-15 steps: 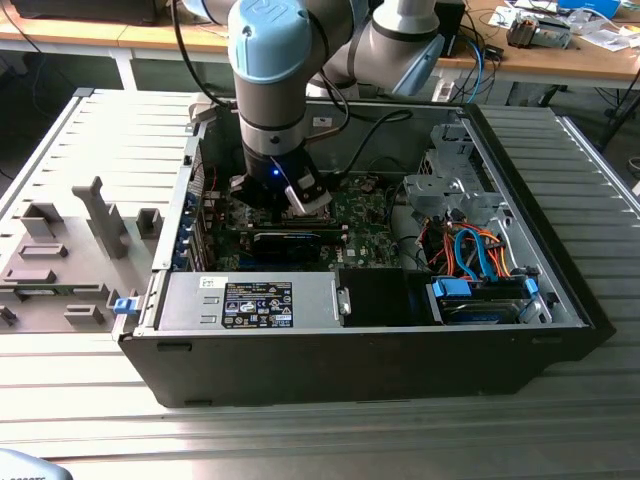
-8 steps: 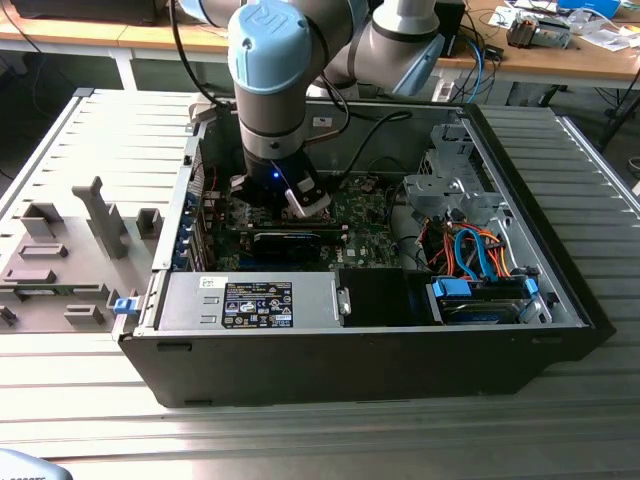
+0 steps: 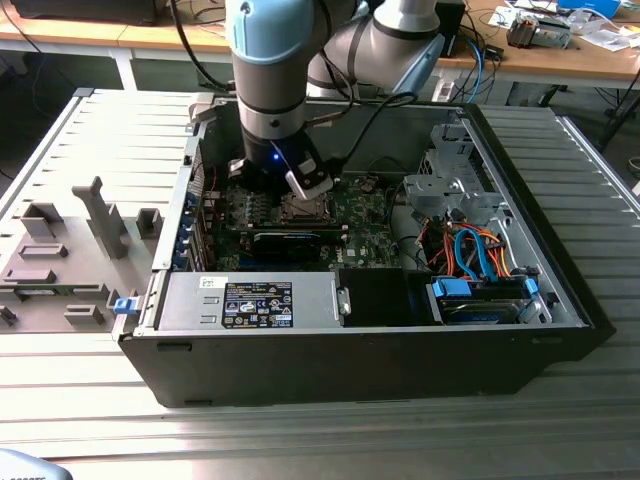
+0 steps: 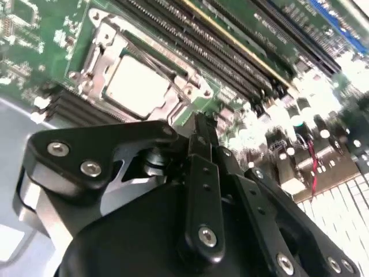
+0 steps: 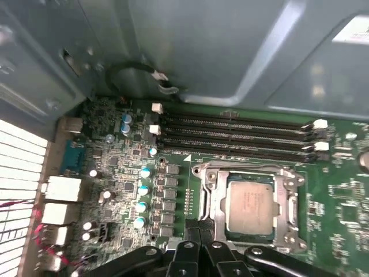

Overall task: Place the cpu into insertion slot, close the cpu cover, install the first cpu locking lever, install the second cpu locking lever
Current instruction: 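Install the second cpu locking lever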

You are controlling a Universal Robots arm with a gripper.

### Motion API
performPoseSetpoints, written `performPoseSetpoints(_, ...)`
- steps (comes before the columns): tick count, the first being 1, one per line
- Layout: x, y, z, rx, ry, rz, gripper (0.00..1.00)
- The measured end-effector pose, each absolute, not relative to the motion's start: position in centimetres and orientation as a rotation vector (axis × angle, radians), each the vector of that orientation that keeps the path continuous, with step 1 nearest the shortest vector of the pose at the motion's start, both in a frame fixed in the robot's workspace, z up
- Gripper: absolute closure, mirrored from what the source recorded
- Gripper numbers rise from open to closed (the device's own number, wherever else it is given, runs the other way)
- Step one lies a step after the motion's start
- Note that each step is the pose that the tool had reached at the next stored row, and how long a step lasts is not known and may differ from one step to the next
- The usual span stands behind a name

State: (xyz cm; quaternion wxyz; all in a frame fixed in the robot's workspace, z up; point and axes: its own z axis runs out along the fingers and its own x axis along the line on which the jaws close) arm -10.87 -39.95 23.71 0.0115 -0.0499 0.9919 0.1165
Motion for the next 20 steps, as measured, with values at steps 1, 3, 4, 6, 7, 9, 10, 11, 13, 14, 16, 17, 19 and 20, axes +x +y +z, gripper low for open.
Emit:
performPoseSetpoints(1,-10.9,-39.9,24.1,-0.156,3.094,0.357,0.89)
performPoseSetpoints(3,-10.9,-39.9,24.6,-0.156,3.099,0.323,0.89)
performPoseSetpoints(4,-10.8,-39.9,24.7,-0.156,3.104,0.284,0.89)
performPoseSetpoints(6,-10.8,-39.9,25.0,-0.156,3.110,0.234,0.89)
performPoseSetpoints(7,-10.7,-39.9,25.5,-0.156,3.111,0.224,0.89)
performPoseSetpoints(9,-10.7,-39.9,26.7,-0.155,3.111,0.223,0.89)
performPoseSetpoints(10,-10.5,-40.0,26.9,-0.154,3.115,0.224,0.89)
performPoseSetpoints(11,-10.1,-40.0,26.9,-0.153,3.126,0.226,0.89)
performPoseSetpoints(13,-8.9,-40.1,26.6,-0.152,3.144,0.229,0.89)
performPoseSetpoints(14,-8.5,-40.2,26.3,-0.152,3.148,0.229,0.89)
performPoseSetpoints(16,-8.1,-40.4,26.0,-0.152,3.150,0.229,0.89)
performPoseSetpoints(17,-8.1,-40.5,25.7,-0.152,3.151,0.230,0.89)
performPoseSetpoints(19,-8.1,-40.5,25.2,-0.152,3.151,0.230,0.89)
performPoseSetpoints(20,-8.1,-40.5,25.0,-0.152,3.151,0.230,0.89)
